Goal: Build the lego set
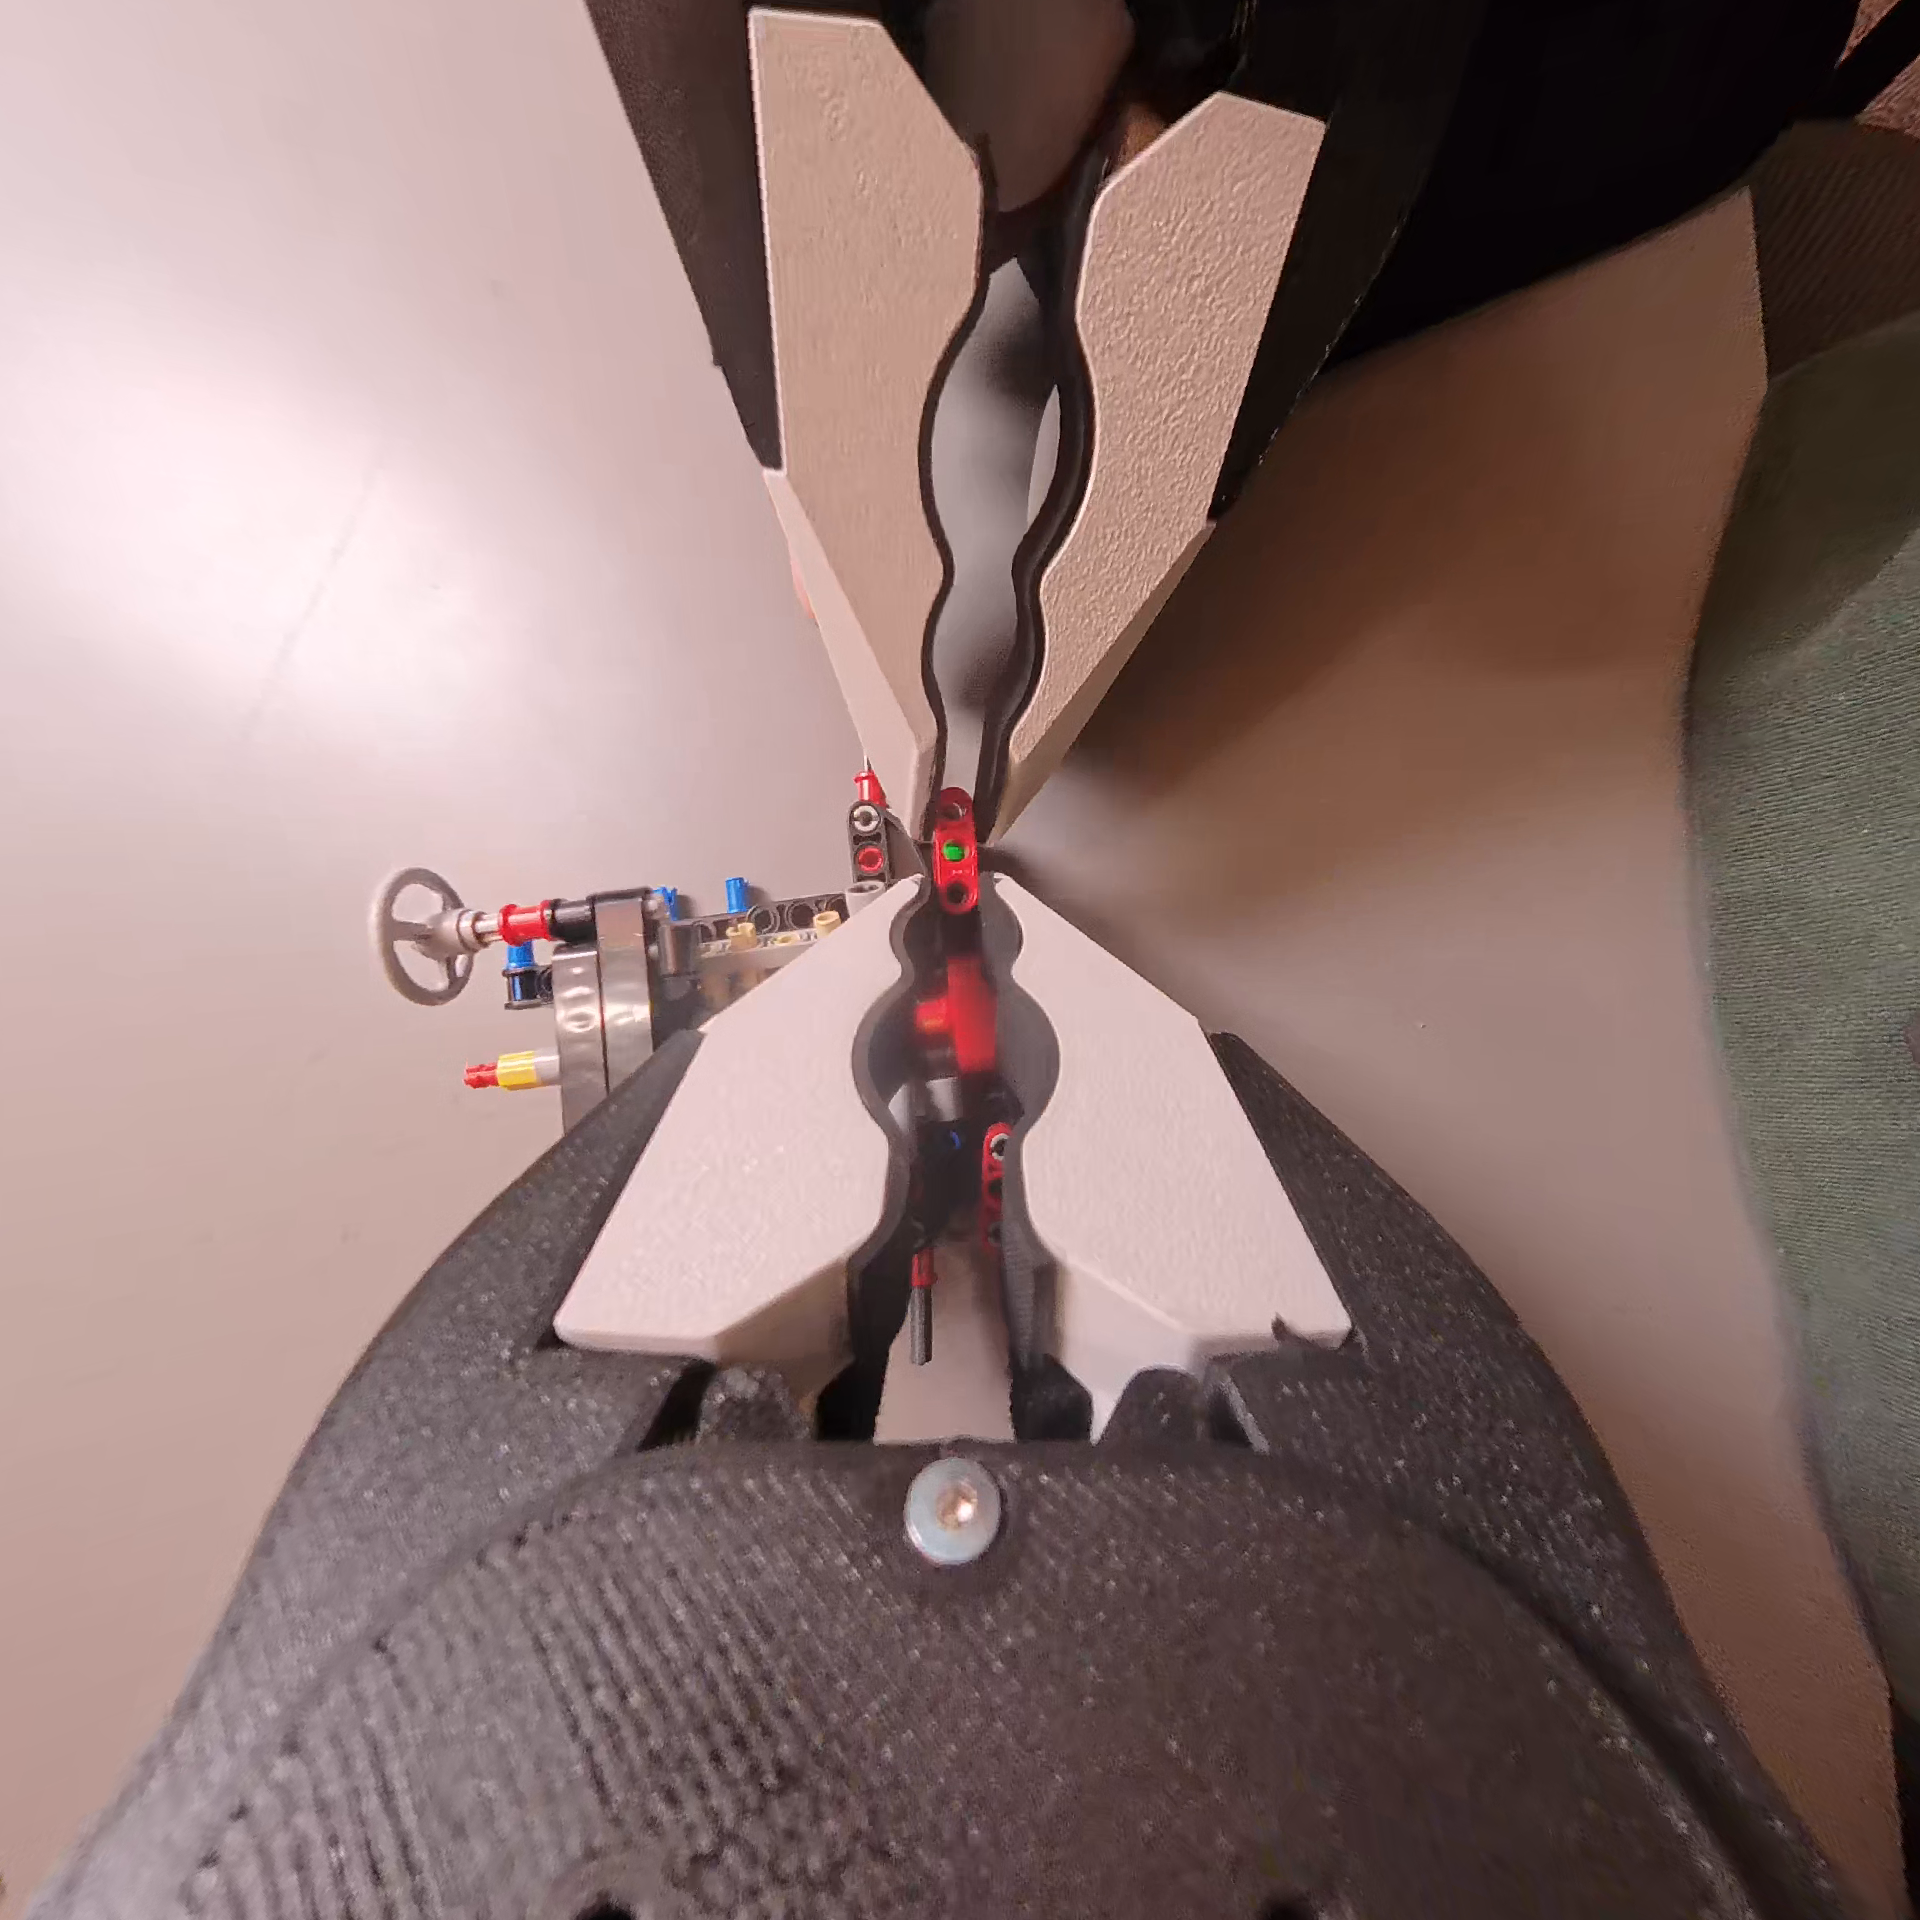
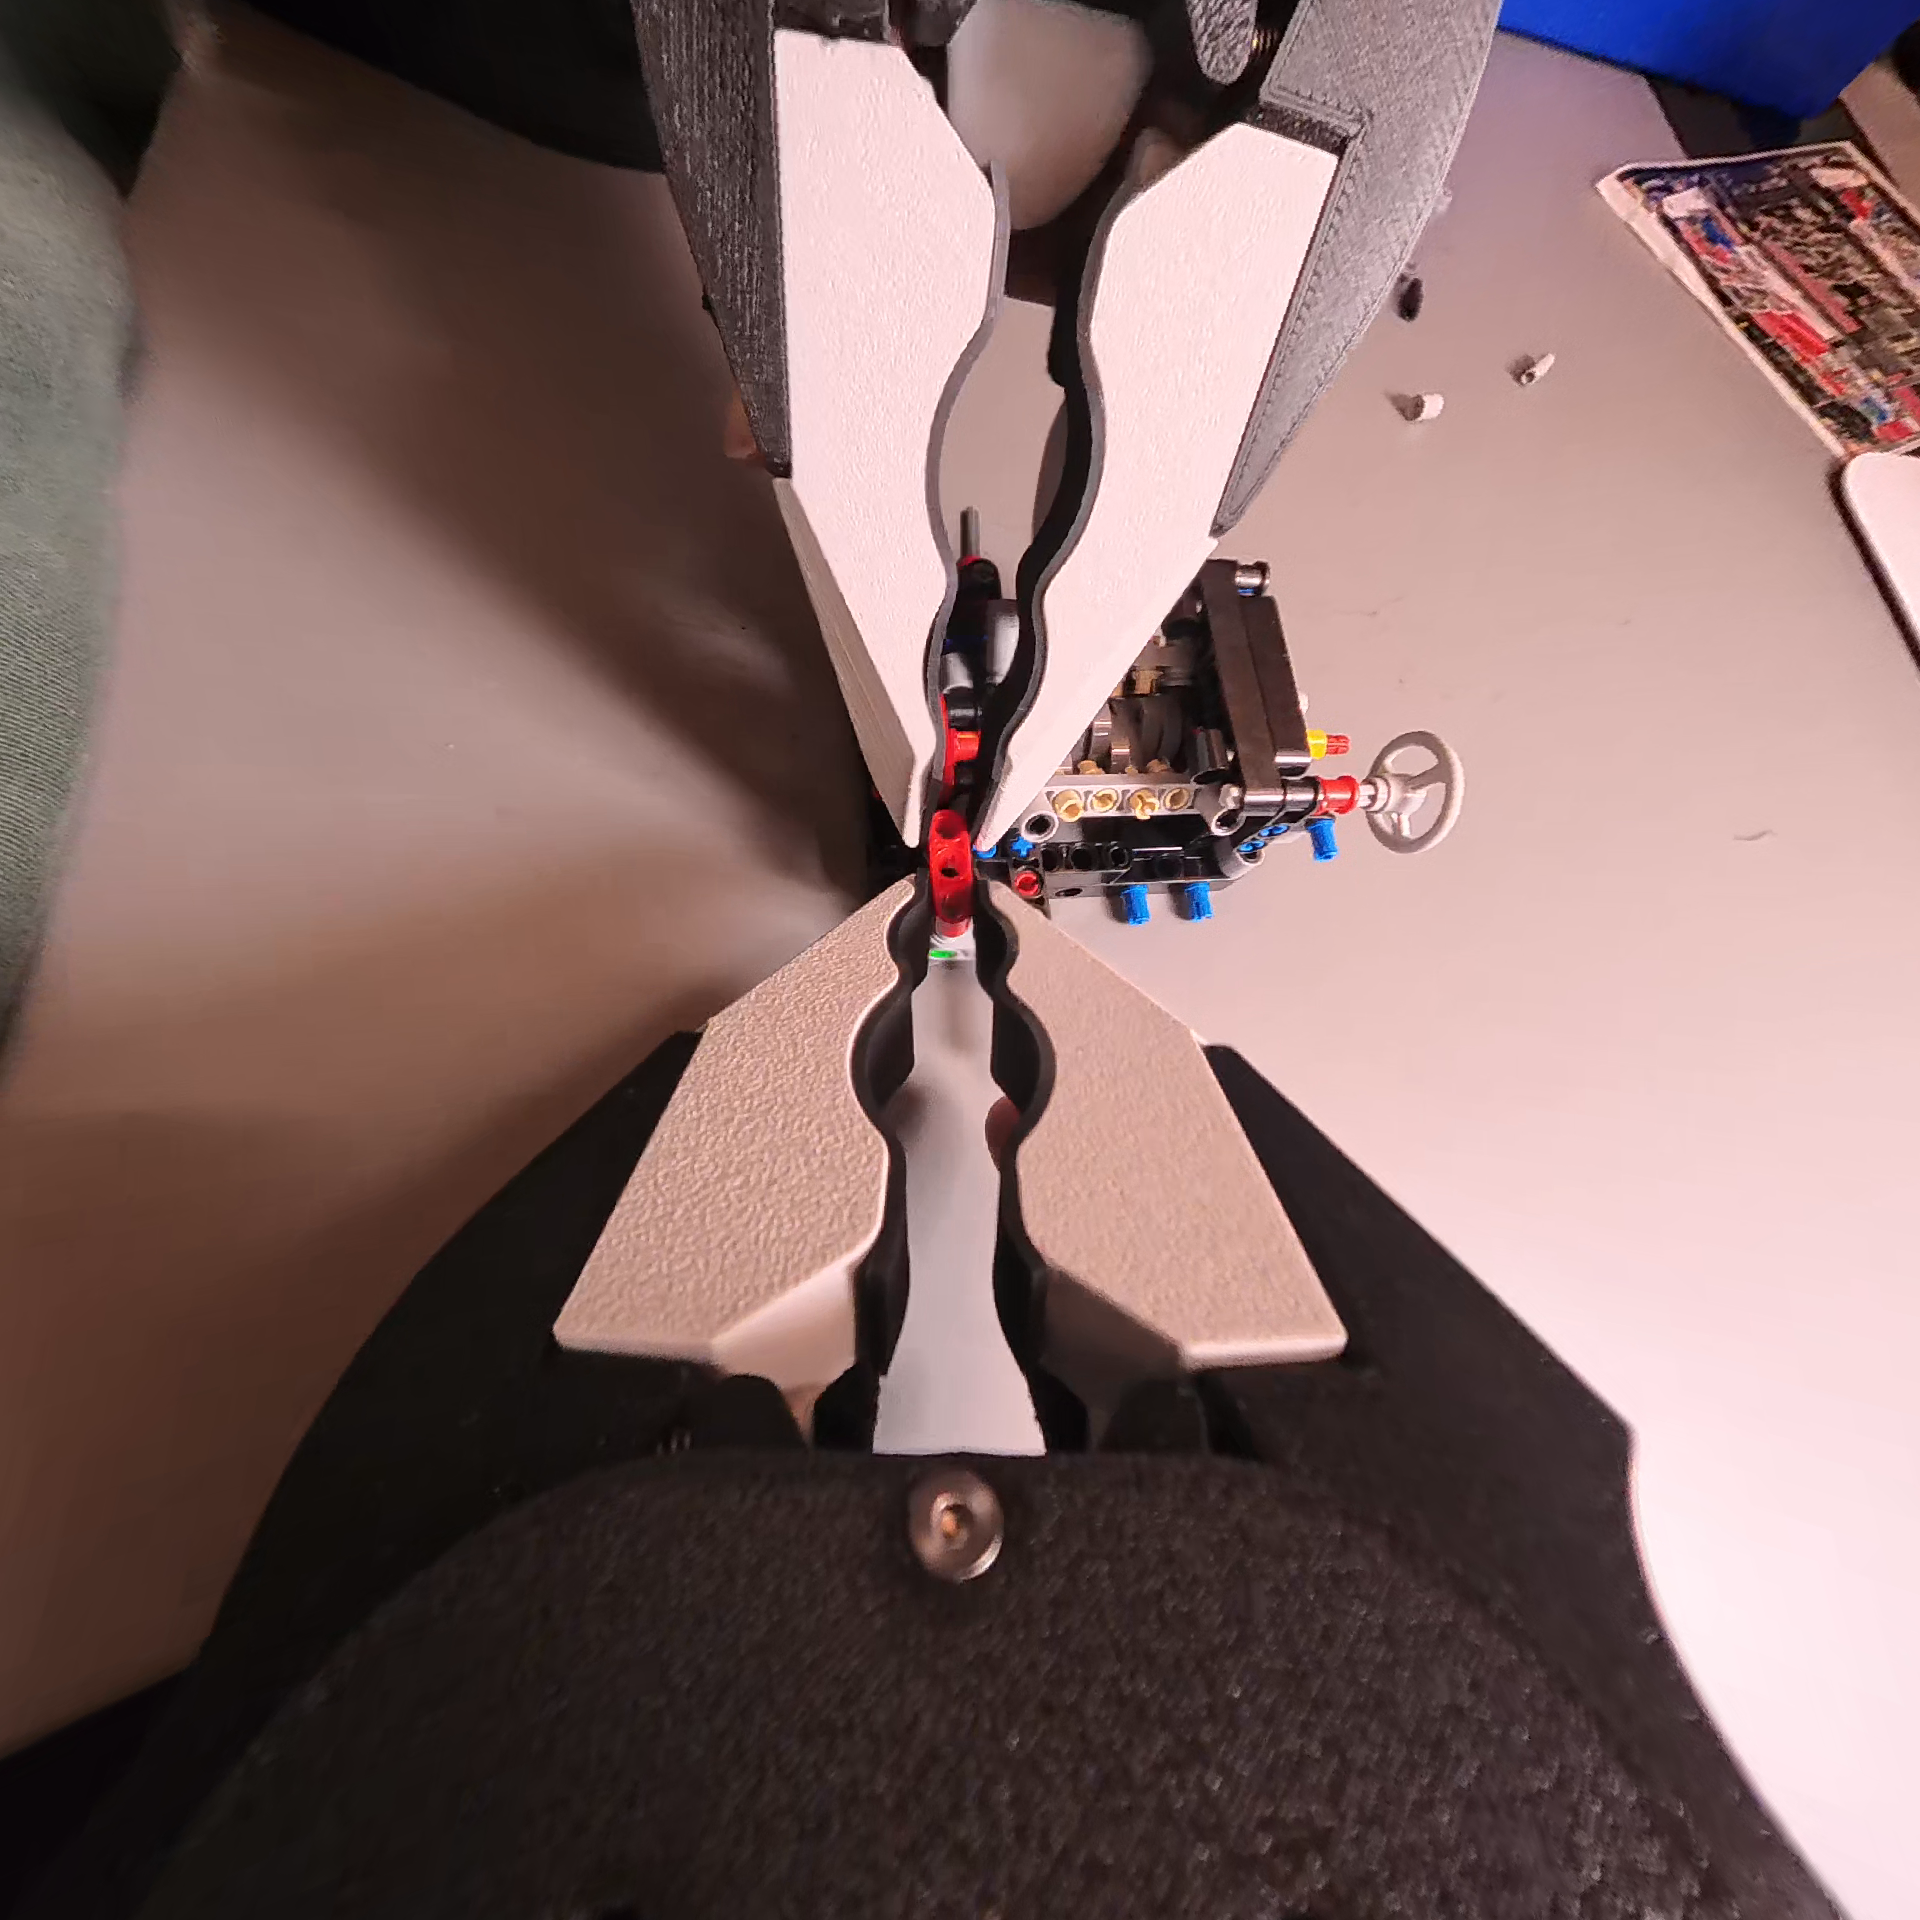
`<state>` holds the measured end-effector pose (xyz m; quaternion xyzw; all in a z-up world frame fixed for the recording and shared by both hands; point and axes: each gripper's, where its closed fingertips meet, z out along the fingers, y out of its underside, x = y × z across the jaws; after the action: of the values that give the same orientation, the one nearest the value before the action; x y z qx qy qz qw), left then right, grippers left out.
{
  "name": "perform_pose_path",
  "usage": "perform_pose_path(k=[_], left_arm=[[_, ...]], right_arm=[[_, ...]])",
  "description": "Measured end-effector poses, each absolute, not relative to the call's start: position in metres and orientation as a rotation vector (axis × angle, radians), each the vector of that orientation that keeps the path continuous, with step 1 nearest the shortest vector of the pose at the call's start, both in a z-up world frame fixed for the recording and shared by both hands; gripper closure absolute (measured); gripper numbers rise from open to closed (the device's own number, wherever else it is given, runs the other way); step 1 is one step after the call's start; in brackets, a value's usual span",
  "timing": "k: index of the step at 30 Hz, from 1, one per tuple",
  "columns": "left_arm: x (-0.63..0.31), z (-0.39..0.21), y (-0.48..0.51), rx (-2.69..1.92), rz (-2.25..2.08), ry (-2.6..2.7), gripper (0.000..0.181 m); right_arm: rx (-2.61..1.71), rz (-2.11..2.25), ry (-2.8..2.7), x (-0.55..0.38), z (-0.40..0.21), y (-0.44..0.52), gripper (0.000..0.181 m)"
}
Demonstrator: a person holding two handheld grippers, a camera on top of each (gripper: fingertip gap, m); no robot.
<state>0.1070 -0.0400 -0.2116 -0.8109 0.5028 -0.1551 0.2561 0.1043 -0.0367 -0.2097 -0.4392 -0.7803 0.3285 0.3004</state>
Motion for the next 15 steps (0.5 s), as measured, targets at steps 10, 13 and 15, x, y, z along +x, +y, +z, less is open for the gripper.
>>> perform_pose_path(k=[10,13,15], left_arm=[[0.1050,-0.2122,-0.0375,-2.224,-0.407,1.370,0.175],[0.1043,-0.2122,-0.0369,-2.209,-0.386,1.369,0.170],[0.1034,-0.2111,-0.0362,-2.190,-0.374,1.358,0.168]], right_arm=[[-1.215,1.020,-2.135,0.1027,-0.2107,-0.0361,0.175],[-1.217,1.026,-2.167,0.1011,-0.2110,-0.0343,0.175],[-1.213,1.024,-2.187,0.1000,-0.2111,-0.0330,0.175]])
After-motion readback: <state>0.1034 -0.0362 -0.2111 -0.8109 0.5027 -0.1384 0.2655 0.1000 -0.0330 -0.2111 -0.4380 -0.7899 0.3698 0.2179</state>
